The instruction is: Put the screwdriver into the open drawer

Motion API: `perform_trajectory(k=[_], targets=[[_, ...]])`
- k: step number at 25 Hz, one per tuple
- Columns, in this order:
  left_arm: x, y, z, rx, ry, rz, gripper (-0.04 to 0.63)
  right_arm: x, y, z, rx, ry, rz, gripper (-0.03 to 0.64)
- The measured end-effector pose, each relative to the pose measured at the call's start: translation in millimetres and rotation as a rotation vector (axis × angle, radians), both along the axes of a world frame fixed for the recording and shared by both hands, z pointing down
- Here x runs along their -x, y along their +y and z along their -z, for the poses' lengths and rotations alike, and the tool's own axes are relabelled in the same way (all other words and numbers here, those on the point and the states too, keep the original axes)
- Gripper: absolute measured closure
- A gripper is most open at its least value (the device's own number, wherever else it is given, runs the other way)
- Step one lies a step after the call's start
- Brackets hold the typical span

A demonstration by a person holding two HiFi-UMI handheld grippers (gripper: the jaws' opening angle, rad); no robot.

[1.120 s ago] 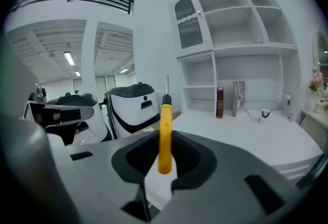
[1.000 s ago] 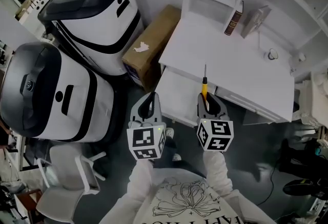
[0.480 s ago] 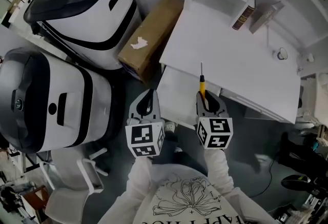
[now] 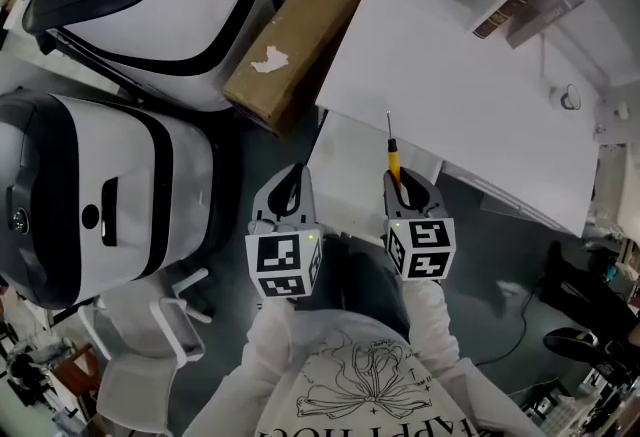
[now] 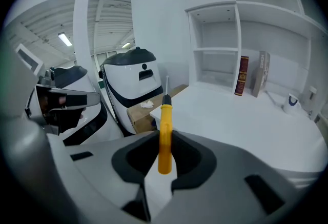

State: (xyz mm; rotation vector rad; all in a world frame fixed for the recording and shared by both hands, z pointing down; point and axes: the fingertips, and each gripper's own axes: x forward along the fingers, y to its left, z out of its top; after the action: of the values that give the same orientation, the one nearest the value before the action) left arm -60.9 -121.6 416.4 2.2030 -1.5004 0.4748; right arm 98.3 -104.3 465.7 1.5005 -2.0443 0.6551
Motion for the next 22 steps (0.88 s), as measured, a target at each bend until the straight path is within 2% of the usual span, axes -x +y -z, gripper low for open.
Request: perform_trajectory(k=[9,22], targets=[[0,-4,-35,0.079,-0.01,0.002,0.589,5,-5,-42,0.093,0.029,0.081,0.546],[-2,-3,-85,0.181,-0.029,0.057,0.589,8,-5,-126,0.258,0.068,0.245,0.546]])
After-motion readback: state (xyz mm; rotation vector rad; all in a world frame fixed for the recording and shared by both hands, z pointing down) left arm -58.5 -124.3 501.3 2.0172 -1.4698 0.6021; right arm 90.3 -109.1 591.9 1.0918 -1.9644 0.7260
